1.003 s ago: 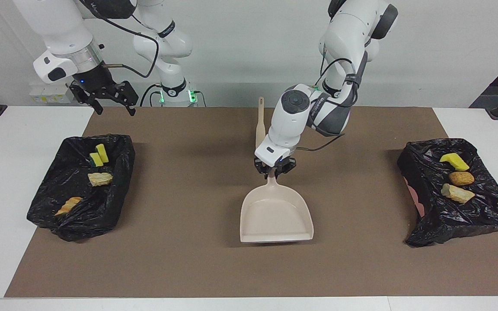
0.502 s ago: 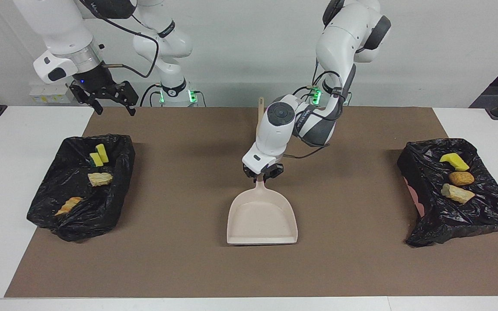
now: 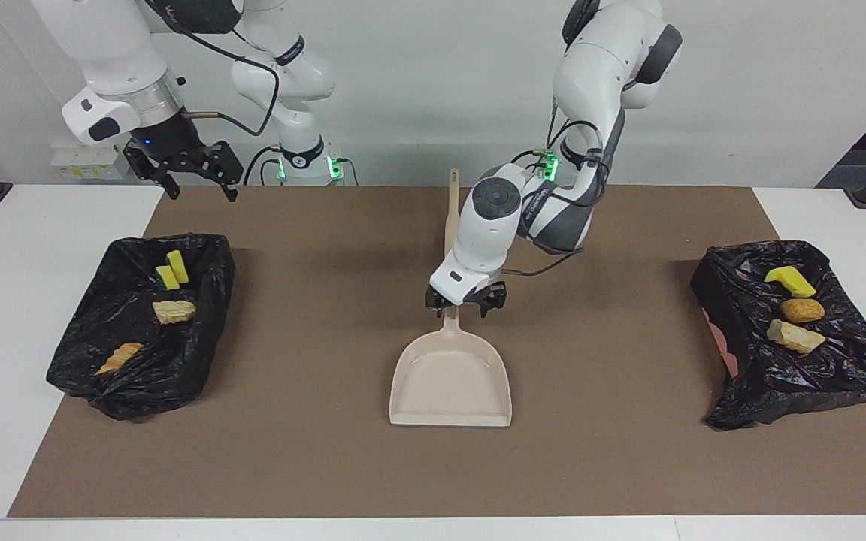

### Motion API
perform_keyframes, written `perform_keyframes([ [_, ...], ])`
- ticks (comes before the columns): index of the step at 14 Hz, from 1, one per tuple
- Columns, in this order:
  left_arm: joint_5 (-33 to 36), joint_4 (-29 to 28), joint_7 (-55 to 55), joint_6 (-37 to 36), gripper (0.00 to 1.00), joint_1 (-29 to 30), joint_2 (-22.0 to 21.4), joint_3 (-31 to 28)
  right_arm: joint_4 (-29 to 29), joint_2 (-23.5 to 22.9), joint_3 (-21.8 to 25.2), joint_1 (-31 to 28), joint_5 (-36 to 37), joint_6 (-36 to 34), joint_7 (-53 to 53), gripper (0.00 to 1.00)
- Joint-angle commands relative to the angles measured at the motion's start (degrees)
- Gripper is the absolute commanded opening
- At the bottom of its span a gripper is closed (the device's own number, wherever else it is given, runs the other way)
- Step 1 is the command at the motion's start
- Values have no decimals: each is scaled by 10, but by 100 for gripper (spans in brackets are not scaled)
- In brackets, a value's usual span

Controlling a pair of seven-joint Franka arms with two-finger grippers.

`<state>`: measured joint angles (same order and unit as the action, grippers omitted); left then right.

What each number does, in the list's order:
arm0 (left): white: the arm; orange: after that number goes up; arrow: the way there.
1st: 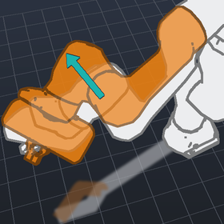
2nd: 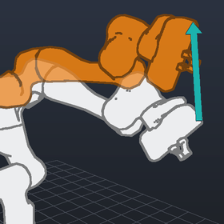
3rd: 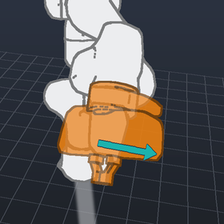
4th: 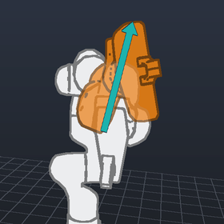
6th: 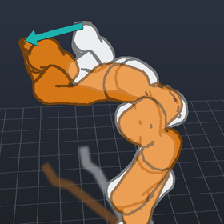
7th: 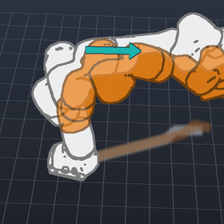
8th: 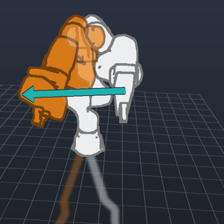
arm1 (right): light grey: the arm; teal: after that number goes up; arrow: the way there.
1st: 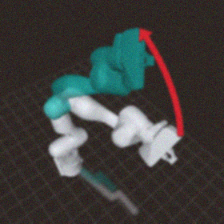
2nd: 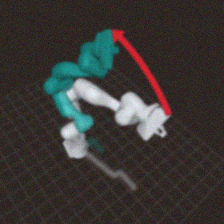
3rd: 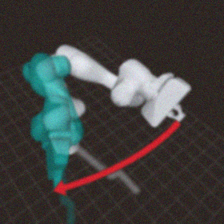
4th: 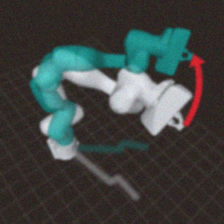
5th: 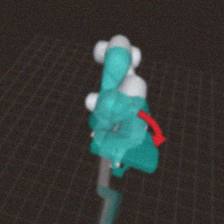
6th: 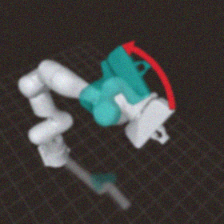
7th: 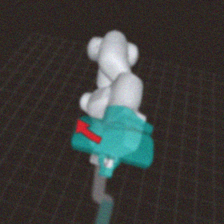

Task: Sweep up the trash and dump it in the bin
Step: 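Bring the dustpan back to the table center with the left gripper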

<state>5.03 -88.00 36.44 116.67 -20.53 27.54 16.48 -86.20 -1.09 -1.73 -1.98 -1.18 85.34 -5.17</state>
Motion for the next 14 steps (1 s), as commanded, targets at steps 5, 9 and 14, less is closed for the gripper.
perform_keyframes([
  [5,-16,-125,-240,-119,100,37,-228,-95,-14,14,-4,-7,-1,-2,-1,100],
  [9,-52,-105,-387,-187,100,47,-282,-174,-14,14,-4,-6,-1,-2,-2,100],
  [14,-48,-38,-455,-284,100,117,-311,-175,-14,14,-4,-6,-1,-2,-2,100],
])
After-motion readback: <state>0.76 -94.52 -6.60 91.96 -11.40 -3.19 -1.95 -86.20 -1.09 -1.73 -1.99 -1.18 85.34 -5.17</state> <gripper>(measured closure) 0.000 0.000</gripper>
